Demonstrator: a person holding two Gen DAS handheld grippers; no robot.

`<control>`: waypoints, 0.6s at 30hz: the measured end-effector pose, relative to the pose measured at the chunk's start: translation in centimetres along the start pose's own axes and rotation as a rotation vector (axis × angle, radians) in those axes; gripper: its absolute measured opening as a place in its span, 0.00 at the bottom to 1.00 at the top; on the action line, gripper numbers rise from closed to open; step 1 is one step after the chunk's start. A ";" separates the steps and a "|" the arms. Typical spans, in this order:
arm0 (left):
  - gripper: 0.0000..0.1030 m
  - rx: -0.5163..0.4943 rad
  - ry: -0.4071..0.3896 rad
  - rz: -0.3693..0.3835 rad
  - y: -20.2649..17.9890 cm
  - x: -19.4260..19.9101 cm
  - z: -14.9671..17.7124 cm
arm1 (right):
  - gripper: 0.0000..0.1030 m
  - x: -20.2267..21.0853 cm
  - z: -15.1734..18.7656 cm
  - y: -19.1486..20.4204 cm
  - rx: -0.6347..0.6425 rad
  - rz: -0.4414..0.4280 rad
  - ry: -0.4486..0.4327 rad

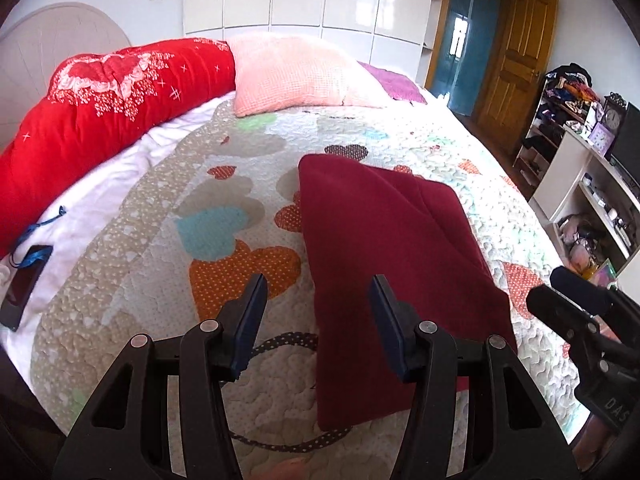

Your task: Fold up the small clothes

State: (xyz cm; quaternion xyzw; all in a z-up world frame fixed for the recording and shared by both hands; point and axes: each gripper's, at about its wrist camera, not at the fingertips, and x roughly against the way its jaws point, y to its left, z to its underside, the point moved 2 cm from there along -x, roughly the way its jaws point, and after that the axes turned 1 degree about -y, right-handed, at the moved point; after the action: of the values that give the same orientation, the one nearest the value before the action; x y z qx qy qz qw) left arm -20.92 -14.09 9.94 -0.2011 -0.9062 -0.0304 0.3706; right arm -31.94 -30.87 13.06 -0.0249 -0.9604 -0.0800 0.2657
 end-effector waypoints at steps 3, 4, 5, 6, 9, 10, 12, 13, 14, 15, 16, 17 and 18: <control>0.51 -0.007 -0.014 -0.005 0.0 0.6 -0.1 | 0.47 0.0 -0.6 0.6 0.008 0.021 -0.008; 0.51 -0.015 -0.018 -0.011 -0.1 0.8 -0.1 | 0.47 -0.1 -0.7 0.7 0.007 0.022 -0.008; 0.51 -0.022 -0.021 -0.014 -0.1 0.9 -0.2 | 0.48 -0.3 -0.6 0.8 0.004 0.022 -0.007; 0.51 -0.028 -0.026 -0.018 -0.2 1.0 -0.2 | 0.48 -0.6 -0.6 0.8 -0.003 0.024 -0.001; 0.51 -0.044 -0.054 -0.039 -0.3 1.5 -0.1 | 0.48 -1.0 -0.4 0.9 -0.021 0.028 0.012; 0.51 -0.046 -0.057 -0.043 -0.4 1.5 -0.1 | 0.48 -1.0 -0.4 0.8 -0.027 0.027 0.009; 0.51 -0.049 -0.061 -0.050 -0.4 1.6 0.0 | 0.49 -1.1 -0.3 0.9 -0.030 0.025 0.015; 0.51 -0.049 -0.065 -0.052 -0.3 1.6 0.0 | 0.49 -1.2 -0.3 1.0 -0.029 0.024 0.019; 0.51 -0.048 -0.068 -0.055 -0.3 1.7 0.0 | 0.49 -1.3 -0.3 1.1 -0.027 0.023 0.021; 0.51 -0.046 -0.073 -0.055 -0.3 1.7 0.1 | 0.50 -1.3 -0.3 1.1 -0.023 0.023 0.019; 0.51 -0.045 -0.075 -0.055 -0.3 1.8 0.1 | 0.50 -1.3 -0.3 1.1 -0.022 0.024 0.018; 0.51 -0.045 -0.078 -0.056 -0.3 1.8 0.1 | 0.50 -1.3 -0.3 1.1 -0.021 0.023 0.018; 0.51 -0.045 -0.078 -0.056 -0.3 1.8 0.1 | 0.51 -1.3 -0.3 1.1 -0.023 0.022 0.019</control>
State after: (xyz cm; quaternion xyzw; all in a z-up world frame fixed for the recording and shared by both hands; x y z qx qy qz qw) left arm -22.26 -13.70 11.14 -0.1850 -0.9244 -0.0532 0.3292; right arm -30.59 -29.83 12.82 -0.0378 -0.9566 -0.0883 0.2752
